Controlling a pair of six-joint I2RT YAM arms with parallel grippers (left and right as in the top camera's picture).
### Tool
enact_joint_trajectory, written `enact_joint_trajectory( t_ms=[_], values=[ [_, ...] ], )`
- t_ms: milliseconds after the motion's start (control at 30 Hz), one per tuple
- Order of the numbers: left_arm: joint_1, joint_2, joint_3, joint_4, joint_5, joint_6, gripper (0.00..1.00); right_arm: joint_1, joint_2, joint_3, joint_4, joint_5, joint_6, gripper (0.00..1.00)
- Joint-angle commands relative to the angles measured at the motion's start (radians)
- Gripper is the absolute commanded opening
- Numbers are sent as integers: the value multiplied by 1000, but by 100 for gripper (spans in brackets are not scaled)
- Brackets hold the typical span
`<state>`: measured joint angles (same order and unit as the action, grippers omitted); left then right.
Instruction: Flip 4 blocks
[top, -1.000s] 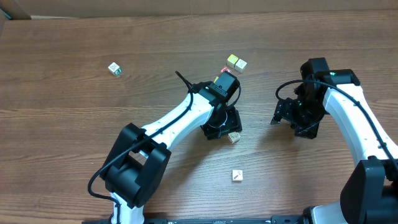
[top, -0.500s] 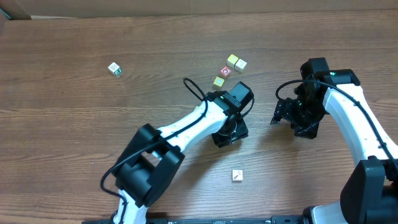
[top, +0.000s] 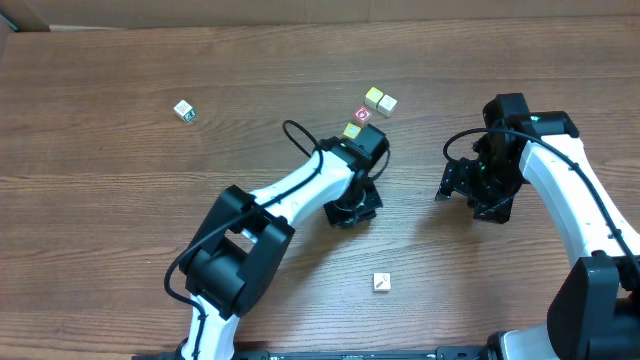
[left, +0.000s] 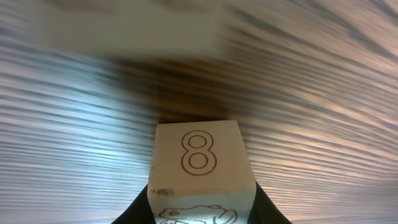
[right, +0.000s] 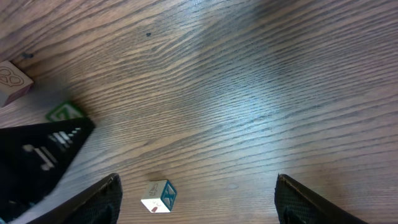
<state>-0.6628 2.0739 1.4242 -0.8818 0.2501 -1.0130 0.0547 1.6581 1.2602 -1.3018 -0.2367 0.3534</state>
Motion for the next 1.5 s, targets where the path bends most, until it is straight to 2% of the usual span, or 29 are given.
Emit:
enact_joint_trajectory(
  t_ms=[0, 133, 167, 400, 533, 767, 867, 1100, 1167, 1333, 1467],
  values=[
    [42, 24, 26, -63, -49, 147, 12, 2, 1, 9, 1, -19, -28, 79],
    [47, 16, 71, -210, -151, 245, 11, 2, 1, 9, 0, -20, -30, 79],
    [40, 6, 74, -238, -183, 257, 7, 2, 1, 9, 1, -20, -30, 79],
    [-111, -134, 70, -327, -317, 257, 4, 2, 1, 9, 0, -20, -29, 79],
    [-237, -205, 42, -362, -367, 156, 6, 2, 1, 9, -14, -20, -45, 79],
    [-336, -286, -114, -390, -356, -76, 6, 2, 1, 9, -34, -21, -68, 78],
    [-356, -348, -210, -347, -307, -128, 6, 2, 1, 9, -40, -20, -79, 78],
    [-399, -488, -377, -94, -148, -143, 8, 2, 1, 9, -39, -20, -93, 79],
    [-405, -493, -408, -68, -145, -182, 9, 2, 1, 9, -39, -20, -93, 78],
    [-407, -492, -510, 79, -82, -200, 9, 2, 1, 9, -37, -20, -97, 79],
    [-397, -492, -561, 146, -93, -225, 11, 2, 1, 9, -37, -20, -97, 78]
  ],
)
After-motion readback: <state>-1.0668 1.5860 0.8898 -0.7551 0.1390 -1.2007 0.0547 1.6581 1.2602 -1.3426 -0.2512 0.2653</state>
